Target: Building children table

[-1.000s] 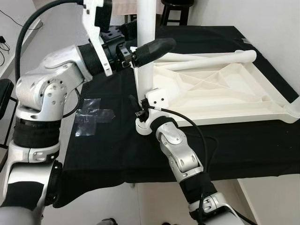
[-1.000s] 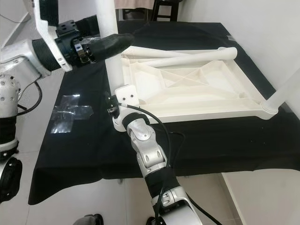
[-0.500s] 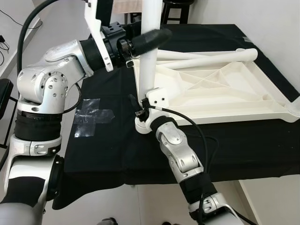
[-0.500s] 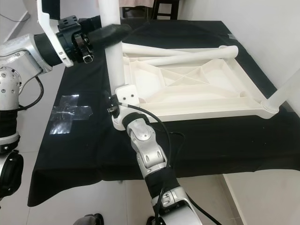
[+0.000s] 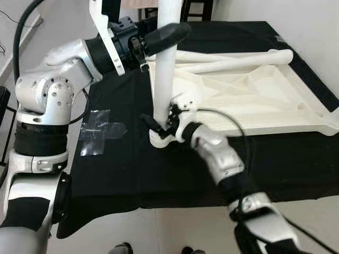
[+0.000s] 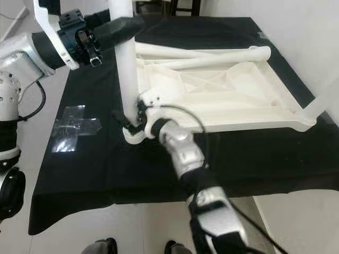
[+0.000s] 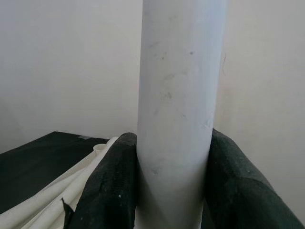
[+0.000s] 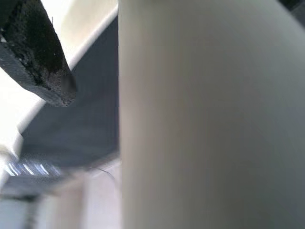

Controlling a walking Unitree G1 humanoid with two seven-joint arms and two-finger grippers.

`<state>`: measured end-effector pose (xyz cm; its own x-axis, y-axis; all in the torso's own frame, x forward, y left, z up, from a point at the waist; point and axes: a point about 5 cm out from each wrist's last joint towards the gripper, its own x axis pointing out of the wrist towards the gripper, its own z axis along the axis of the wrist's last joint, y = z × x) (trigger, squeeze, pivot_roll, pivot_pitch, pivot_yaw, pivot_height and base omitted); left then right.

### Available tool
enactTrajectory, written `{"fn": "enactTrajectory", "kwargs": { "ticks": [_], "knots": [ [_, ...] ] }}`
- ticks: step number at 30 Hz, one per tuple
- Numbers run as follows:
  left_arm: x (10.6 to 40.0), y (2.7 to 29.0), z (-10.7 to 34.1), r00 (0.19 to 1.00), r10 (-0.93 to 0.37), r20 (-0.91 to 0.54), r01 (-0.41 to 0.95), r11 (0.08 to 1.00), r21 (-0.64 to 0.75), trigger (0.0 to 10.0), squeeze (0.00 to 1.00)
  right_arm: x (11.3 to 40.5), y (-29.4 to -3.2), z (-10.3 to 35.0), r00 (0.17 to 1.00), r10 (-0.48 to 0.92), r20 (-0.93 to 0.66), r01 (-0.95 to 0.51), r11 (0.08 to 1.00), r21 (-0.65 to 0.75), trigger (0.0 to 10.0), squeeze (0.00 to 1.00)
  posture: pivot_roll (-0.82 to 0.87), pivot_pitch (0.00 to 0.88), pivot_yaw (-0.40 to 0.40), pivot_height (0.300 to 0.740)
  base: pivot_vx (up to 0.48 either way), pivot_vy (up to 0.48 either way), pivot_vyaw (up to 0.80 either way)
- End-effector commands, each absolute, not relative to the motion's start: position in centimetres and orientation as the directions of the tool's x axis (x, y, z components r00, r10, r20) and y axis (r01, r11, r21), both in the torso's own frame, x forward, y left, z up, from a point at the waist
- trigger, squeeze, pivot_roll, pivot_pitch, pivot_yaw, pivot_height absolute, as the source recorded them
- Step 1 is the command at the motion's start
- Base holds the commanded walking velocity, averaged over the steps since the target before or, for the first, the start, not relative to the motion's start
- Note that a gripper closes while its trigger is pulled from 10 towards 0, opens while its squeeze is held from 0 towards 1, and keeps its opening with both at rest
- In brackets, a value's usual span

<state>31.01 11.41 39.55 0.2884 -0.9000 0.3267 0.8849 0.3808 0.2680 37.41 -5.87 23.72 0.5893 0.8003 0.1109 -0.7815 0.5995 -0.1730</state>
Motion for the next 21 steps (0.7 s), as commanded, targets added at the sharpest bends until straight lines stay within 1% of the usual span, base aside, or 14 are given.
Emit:
{"fn": "enactTrajectory", "kwargs": {
  "ticks": [1,3,4,5,6,7,8,9,11,13,19,21],
  "knots": [
    [30.6,9.6,38.5,0.193,-0.945,0.262,0.931,0.261,0.256,0.0,0.00,37.3,-5.2,25.7,0.491,0.859,0.147,-0.825,0.513,-0.239,10.0,0.00,0.17,0.205,-0.044,0.740,0.000,0.000,0.00],
    [30.6,9.5,38.5,0.188,-0.946,0.264,0.932,0.257,0.255,0.0,0.00,37.2,-5.2,26.8,0.368,0.922,0.123,-0.886,0.388,-0.253,10.0,0.00,0.17,0.208,-0.044,0.740,0.000,0.000,0.00],
    [30.6,9.5,38.5,0.188,-0.946,0.264,0.932,0.257,0.255,0.0,0.00,37.2,-5.2,26.8,0.368,0.922,0.123,-0.886,0.388,-0.253,10.0,0.00,0.17,0.208,-0.044,0.740,0.000,0.000,0.00],
    [30.6,9.5,38.5,0.187,-0.946,0.264,0.933,0.255,0.255,0.0,0.00,37.2,-5.1,27.1,0.312,0.943,0.117,-0.906,0.332,-0.262,10.0,0.00,0.17,0.208,-0.046,0.740,0.000,0.000,0.00],
    [30.6,9.4,38.5,0.186,-0.947,0.264,0.933,0.254,0.255,0.0,0.00,37.1,-5.1,27.4,0.279,0.954,0.113,-0.914,0.300,-0.272,10.0,0.00,0.17,0.210,-0.046,0.740,0.000,0.000,0.00],
    [30.6,9.4,38.5,0.186,-0.947,0.264,0.933,0.254,0.255,0.0,0.00,37.1,-5.1,27.4,0.279,0.954,0.113,-0.914,0.300,-0.272,10.0,0.00,0.17,0.210,-0.046,0.740,0.000,0.000,0.00],
    [30.6,9.4,38.5,0.184,-0.947,0.265,0.934,0.253,0.253,0.0,0.00,37.1,-4.9,27.6,0.248,0.963,0.104,-0.924,0.267,-0.274,7.8,0.00,0.17,0.210,-0.046,0.740,0.000,0.000,0.00],
    [30.5,9.4,38.4,0.182,-0.947,0.265,0.935,0.250,0.253,0.0,0.00,37.1,-4.7,27.8,0.197,0.977,0.080,-0.937,0.212,-0.277,0.0,0.00,0.18,0.212,-0.049,0.740,0.000,0.000,0.00],
    [30.5,9.4,38.4,0.181,-0.947,0.265,0.935,0.250,0.252,0.0,0.00,37.0,-4.5,27.8,0.158,0.986,0.061,-0.945,0.169,-0.282,0.0,0.00,0.18,0.212,-0.049,0.740,0.000,0.000,0.00],
    [30.5,9.4,38.3,0.181,-0.947,0.265,0.934,0.250,0.253,0.0,0.00,37.0,-4.2,27.6,0.146,0.988,0.043,-0.946,0.152,-0.287,0.0,0.00,0.18,0.213,-0.050,0.740,0.000,0.000,0.00],
    [30.4,9.5,38.3,0.178,-0.948,0.263,0.933,0.248,0.262,0.0,0.00,37.1,-4.0,27.0,0.140,0.990,0.000,-0.947,0.134,-0.293,0.0,0.00,0.17,0.212,-0.054,0.740,0.000,0.000,0.00],
    [30.3,9.5,38.3,0.175,-0.948,0.265,0.932,0.246,0.264,0.0,0.00,37.1,-3.9,26.7,0.150,0.989,-0.008,-0.946,0.141,-0.291,0.0,0.00,0.17,0.212,-0.055,0.740,0.000,0.000,0.00]
  ]
}}
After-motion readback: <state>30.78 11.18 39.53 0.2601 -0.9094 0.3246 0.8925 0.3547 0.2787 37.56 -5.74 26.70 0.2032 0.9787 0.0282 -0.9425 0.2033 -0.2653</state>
